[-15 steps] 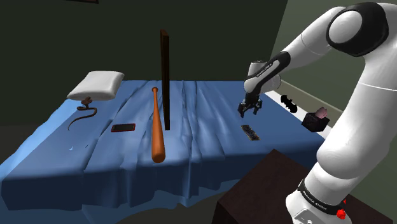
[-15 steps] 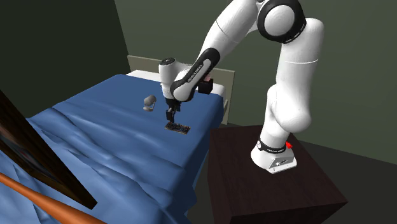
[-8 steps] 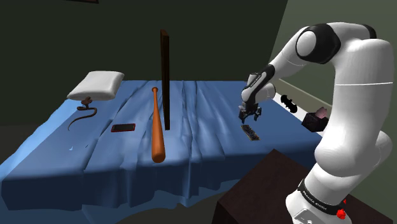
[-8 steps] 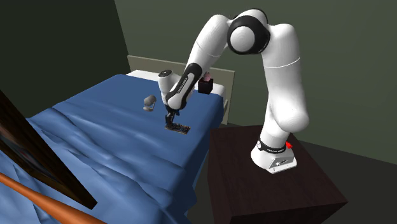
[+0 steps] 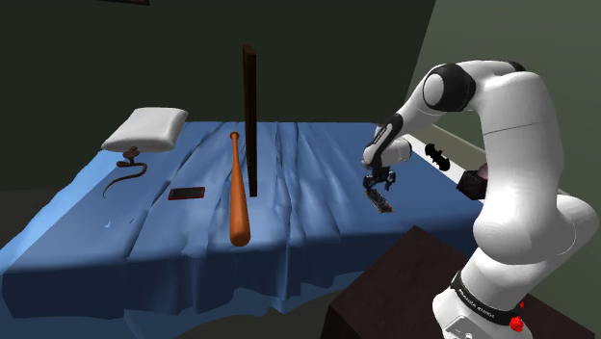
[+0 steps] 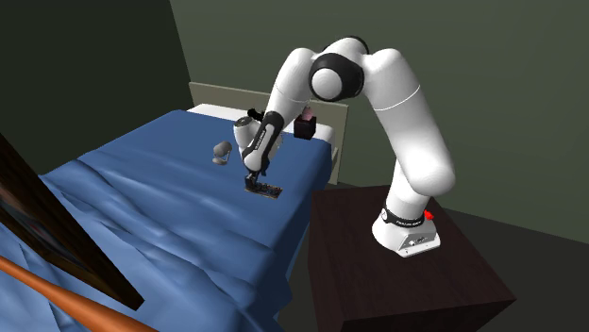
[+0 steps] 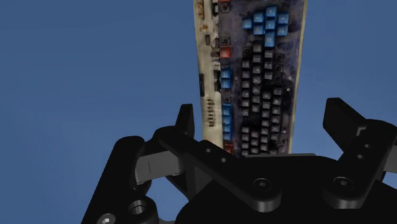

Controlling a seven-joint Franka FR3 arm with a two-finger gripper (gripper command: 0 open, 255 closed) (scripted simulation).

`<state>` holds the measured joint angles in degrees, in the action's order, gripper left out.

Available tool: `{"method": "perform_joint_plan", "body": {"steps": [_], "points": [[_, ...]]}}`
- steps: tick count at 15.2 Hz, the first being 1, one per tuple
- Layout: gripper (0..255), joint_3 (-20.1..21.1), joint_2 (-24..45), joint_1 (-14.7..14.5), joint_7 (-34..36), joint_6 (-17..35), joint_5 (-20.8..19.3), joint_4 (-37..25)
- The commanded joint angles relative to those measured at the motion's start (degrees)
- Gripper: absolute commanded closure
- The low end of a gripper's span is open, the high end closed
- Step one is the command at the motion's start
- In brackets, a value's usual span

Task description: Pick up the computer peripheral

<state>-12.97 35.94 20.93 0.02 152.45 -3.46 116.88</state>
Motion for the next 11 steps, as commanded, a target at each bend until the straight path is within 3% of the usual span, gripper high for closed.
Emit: {"method": "perform_joint_plan", "body": {"steps": [1,7,8,11], "points": [[0,0.2,1.6,0.1,0.3,1.1,0.2,-0.4],[0,0.7,5.0,0.5,0.4,3.2,0.6,-1.7],[255,0.7,4.9,0.5,0.3,3.2,0.6,-1.6],[255,0.7,4.8,0.5,0.4,3.2,0.5,-1.5]]}}
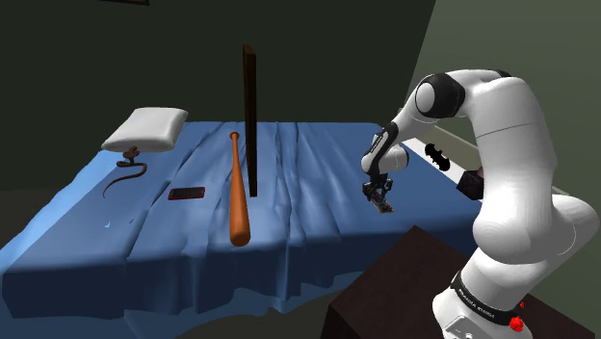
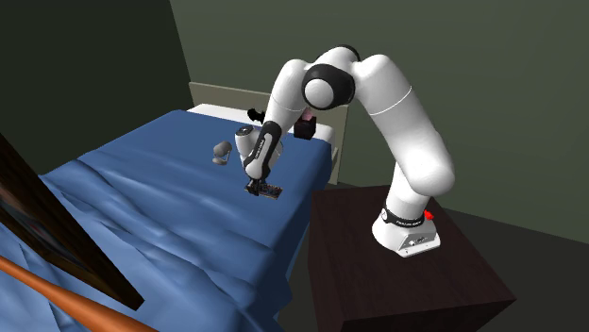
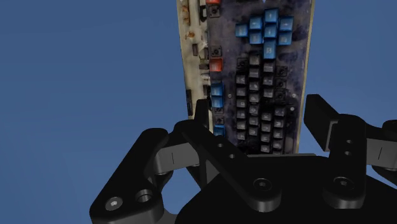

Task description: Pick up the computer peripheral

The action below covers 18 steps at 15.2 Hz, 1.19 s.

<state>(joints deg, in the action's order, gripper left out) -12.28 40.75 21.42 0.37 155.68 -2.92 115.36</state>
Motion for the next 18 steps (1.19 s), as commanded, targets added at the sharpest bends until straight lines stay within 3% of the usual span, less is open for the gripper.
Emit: {"method": "perform_joint_plan", "body": {"steps": [1,6,18], "points": [[255,0.0,0.0,0.0,0.0,0.0,0.0,0.0],[255,0.0,0.2,0.0,0.0,0.0,0.0,-0.1],[255,-1.3,-8.4,-1.1,-0.3,-5.8,-1.0,2.5]]}}
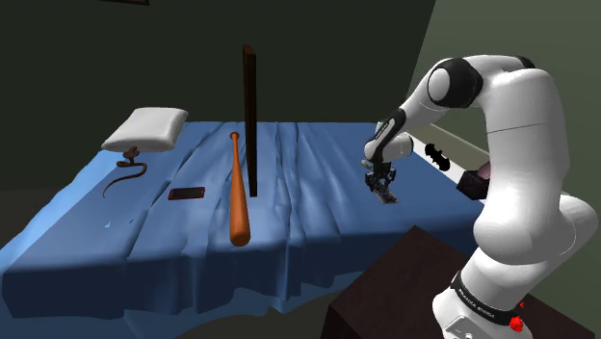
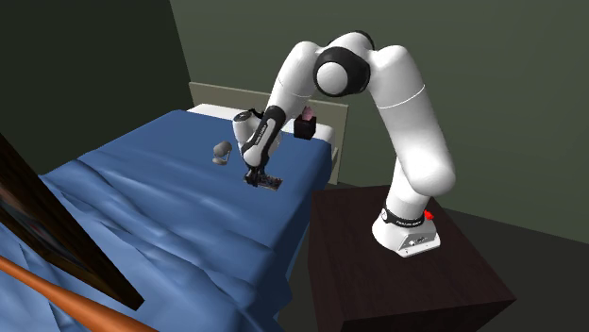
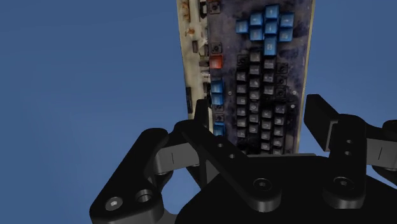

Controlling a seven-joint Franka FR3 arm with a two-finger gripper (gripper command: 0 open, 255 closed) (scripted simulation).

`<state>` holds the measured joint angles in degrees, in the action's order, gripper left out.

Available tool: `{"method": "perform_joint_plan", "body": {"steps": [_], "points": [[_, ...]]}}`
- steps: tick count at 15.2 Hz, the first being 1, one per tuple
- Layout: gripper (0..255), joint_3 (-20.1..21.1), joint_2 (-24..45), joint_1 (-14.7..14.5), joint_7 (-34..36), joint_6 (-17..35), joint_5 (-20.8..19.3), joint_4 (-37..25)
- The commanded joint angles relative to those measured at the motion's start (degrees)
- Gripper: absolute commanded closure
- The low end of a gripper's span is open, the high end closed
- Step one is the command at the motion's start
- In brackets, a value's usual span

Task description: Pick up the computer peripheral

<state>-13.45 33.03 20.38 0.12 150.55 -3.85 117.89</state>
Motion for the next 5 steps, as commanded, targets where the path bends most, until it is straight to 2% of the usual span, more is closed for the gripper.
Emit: {"method": "perform_joint_plan", "body": {"steps": [1,5], "points": [[255,-0.2,-1.4,-0.2,0.0,-1.2,-0.2,0.1],[255,-0.4,-2.8,-0.4,-0.1,-2.4,-0.4,0.4]]}}
